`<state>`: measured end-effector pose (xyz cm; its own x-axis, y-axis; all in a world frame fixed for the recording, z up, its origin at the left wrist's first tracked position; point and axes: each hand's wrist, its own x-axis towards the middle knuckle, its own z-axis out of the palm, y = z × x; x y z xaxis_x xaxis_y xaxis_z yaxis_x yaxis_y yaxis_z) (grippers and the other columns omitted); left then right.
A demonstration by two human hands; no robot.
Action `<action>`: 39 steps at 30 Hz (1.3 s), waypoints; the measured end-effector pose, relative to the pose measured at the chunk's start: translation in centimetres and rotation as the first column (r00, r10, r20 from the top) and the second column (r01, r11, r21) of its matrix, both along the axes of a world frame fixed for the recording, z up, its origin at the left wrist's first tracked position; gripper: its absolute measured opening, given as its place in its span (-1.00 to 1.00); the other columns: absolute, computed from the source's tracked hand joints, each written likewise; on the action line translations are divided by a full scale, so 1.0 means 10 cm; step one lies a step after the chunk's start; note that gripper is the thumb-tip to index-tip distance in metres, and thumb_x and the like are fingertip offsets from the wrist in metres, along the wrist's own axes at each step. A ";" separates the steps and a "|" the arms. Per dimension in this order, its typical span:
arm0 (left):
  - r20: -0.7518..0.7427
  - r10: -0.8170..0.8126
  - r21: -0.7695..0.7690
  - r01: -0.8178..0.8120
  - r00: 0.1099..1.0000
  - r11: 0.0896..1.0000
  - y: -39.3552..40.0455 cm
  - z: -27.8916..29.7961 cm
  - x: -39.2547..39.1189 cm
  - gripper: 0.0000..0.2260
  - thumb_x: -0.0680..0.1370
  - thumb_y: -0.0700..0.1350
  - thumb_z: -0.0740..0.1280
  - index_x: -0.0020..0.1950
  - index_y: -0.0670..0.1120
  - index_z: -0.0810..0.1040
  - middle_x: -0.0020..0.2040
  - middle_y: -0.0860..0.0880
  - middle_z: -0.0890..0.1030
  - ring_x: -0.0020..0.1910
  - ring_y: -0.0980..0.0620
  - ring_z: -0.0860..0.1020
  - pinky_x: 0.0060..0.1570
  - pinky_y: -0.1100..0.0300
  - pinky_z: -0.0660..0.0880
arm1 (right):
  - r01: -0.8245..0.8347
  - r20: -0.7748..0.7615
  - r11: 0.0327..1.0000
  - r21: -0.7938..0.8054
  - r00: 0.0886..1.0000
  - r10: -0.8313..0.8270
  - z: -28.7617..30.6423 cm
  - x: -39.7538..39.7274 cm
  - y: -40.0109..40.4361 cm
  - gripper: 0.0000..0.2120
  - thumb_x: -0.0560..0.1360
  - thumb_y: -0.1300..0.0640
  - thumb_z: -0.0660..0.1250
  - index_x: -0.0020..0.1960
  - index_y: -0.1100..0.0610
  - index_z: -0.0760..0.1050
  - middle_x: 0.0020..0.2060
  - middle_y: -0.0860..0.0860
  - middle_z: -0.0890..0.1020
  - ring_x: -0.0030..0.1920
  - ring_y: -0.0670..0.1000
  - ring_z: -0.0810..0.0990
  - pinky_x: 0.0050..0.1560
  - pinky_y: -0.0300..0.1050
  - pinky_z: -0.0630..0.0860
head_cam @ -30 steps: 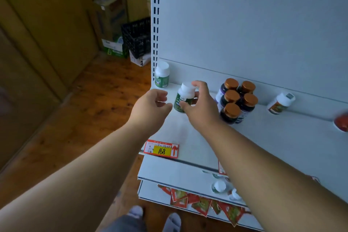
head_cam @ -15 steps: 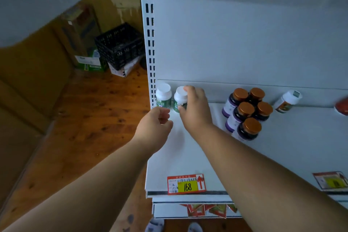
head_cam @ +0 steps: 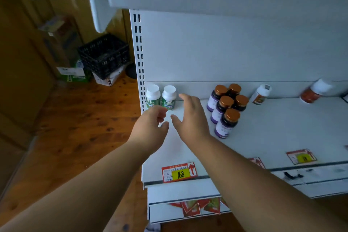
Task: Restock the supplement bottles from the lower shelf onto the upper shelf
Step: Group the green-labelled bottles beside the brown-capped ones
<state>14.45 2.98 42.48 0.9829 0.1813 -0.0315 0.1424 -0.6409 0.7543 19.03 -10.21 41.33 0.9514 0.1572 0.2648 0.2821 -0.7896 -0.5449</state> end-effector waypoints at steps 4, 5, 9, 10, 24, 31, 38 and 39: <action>0.092 -0.031 0.095 0.022 0.995 0.995 -0.26 0.06 -0.32 -0.66 0.59 -0.12 0.36 0.36 0.01 0.47 0.20 0.08 0.56 0.07 0.17 0.50 0.11 0.31 0.46 | -0.049 0.042 0.999 0.022 0.998 0.048 0.03 -0.38 -0.29 -0.45 0.49 0.08 0.44 0.42 0.11 0.35 0.29 0.08 0.47 0.27 0.08 0.47 0.22 -0.06 0.46; 0.107 -0.033 0.101 0.022 0.994 0.995 -0.35 0.07 -0.41 -0.66 0.59 -0.13 0.35 0.37 0.00 0.47 0.21 0.08 0.55 0.06 0.19 0.48 0.11 0.32 0.44 | -0.068 0.051 0.997 0.035 0.997 0.066 0.04 -0.48 -0.39 -0.46 0.49 0.08 0.45 0.41 0.11 0.36 0.28 0.08 0.47 0.25 0.09 0.49 0.21 -0.03 0.49; 0.144 0.010 0.076 -0.021 0.989 0.997 -0.87 0.01 -0.82 -0.66 0.59 -0.16 0.34 0.36 0.00 0.47 0.22 0.08 0.55 0.06 0.20 0.46 0.11 0.32 0.40 | -0.147 0.097 0.987 0.060 0.985 0.141 0.09 -0.89 -0.94 -0.50 0.49 0.10 0.45 0.38 0.11 0.38 0.26 0.07 0.46 0.22 0.07 0.51 0.17 -0.01 0.51; 0.143 0.029 0.066 -0.039 0.989 0.997 -1.03 -0.03 -0.92 -0.66 0.59 -0.16 0.35 0.36 0.01 0.47 0.22 0.08 0.55 0.07 0.20 0.47 0.11 0.32 0.40 | -0.156 0.110 0.986 0.062 0.983 0.149 0.09 -1.01 -1.11 -0.50 0.48 0.11 0.45 0.37 0.12 0.39 0.25 0.08 0.46 0.21 0.08 0.51 0.17 -0.01 0.51; -0.057 -0.026 -0.103 0.020 0.998 0.995 -2.42 -1.23 -1.77 -0.68 0.55 -0.21 0.36 0.29 -0.01 0.50 0.12 0.08 0.58 0.06 0.14 0.55 0.02 0.48 0.36 | -0.055 -0.128 0.997 0.052 0.990 0.061 -1.04 -2.00 -2.63 -0.58 0.46 0.14 0.46 0.29 0.12 0.46 0.17 0.05 0.51 0.13 0.04 0.56 0.11 -0.13 0.52; -0.187 -0.133 -0.109 0.113 0.973 0.988 -2.72 -2.19 -1.46 -0.69 0.55 -0.20 0.34 0.27 0.00 0.50 0.06 0.07 0.58 -0.01 0.12 0.53 0.03 0.26 0.47 | 0.064 -0.291 0.998 -0.019 0.954 -0.067 -2.00 -1.90 -2.98 -0.60 0.49 0.07 0.46 0.28 0.12 0.48 0.18 0.06 0.53 0.15 0.06 0.57 0.09 -0.05 0.56; -0.323 -0.069 -0.095 0.040 0.944 0.995 -3.05 -3.14 -1.06 -0.66 0.55 -0.17 0.34 0.31 0.03 0.46 0.09 0.07 0.58 -0.02 0.09 0.56 -0.01 0.22 0.48 | 0.035 -0.446 0.991 -0.128 0.890 -0.089 -3.14 -1.29 -3.22 -0.58 0.51 0.08 0.43 0.33 0.09 0.44 0.21 0.08 0.51 0.15 0.08 0.54 0.04 -0.20 0.39; -0.331 -0.047 -0.108 0.012 0.943 0.994 -3.09 -3.29 -0.96 -0.65 0.54 -0.17 0.33 0.31 0.04 0.46 0.10 0.07 0.58 0.00 0.08 0.56 0.03 0.15 0.52 | 0.038 -0.452 0.992 -0.121 0.888 -0.089 -3.31 -1.19 -3.23 -0.56 0.51 0.08 0.43 0.35 0.08 0.42 0.23 0.08 0.50 0.16 0.09 0.55 0.06 -0.17 0.41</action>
<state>4.80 -27.95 9.61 0.9180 0.1308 -0.3744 0.3786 -0.5699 0.7293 7.17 -42.50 8.19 0.9719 0.0952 -0.2152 -0.0297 -0.8576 -0.5134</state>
